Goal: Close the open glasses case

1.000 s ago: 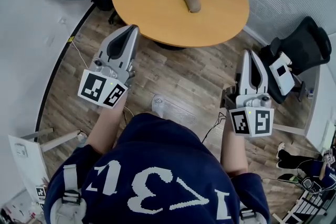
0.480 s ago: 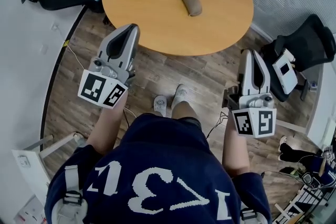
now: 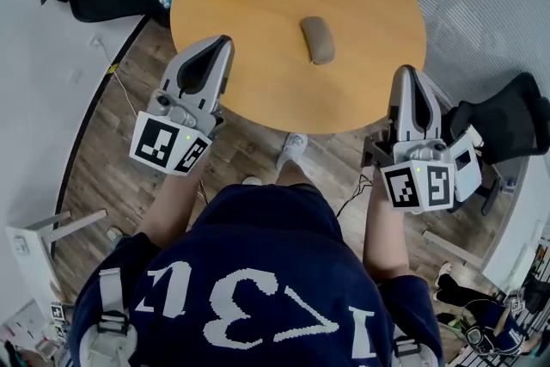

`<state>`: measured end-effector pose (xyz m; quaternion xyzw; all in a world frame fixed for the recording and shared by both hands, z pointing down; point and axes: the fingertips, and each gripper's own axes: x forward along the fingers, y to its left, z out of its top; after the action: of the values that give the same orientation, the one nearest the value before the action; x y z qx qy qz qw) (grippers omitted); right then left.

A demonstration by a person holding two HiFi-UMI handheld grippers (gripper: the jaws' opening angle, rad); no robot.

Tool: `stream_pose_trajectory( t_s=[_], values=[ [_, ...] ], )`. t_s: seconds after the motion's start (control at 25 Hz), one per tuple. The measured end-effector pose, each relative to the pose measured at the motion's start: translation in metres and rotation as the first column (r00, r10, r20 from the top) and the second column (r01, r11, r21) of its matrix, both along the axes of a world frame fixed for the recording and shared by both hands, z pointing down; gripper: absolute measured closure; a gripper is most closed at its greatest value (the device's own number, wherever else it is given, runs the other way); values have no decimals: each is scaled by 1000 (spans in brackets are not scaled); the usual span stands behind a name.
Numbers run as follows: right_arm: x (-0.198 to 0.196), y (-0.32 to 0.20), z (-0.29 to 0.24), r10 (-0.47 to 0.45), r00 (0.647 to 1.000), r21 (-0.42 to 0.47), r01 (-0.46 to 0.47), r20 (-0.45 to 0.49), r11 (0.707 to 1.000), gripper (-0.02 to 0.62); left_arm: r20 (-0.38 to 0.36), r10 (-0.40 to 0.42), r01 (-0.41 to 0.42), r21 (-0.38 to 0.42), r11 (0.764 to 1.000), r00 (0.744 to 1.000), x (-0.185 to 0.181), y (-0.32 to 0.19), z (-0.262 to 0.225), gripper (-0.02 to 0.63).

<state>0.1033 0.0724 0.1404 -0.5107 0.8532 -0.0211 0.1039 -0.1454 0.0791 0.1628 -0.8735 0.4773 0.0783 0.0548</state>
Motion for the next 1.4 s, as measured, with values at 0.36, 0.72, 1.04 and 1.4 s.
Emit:
stream_pose_trajectory(
  t_s=[0.36,0.72,1.04,1.4],
  values=[
    [16,-120,-26,-167,985,37,165,44,986,569,-42,-38,40,60,997,998,47,-91,-30,592],
    [23,-165,4,-139,990,-11,139,-14,990,569,-53,-40,39,-18,999,998,58,-144,-1,592],
    [18,-183,36,-120,991,-123,127,66,984,569,-145,19,-33,-94,995,989,57,-185,33,592],
    [4,-192,136,-64,995,-296,40,-71,954,569,-91,186,-199,-174,964,978,88,-217,103,592]
  ],
)
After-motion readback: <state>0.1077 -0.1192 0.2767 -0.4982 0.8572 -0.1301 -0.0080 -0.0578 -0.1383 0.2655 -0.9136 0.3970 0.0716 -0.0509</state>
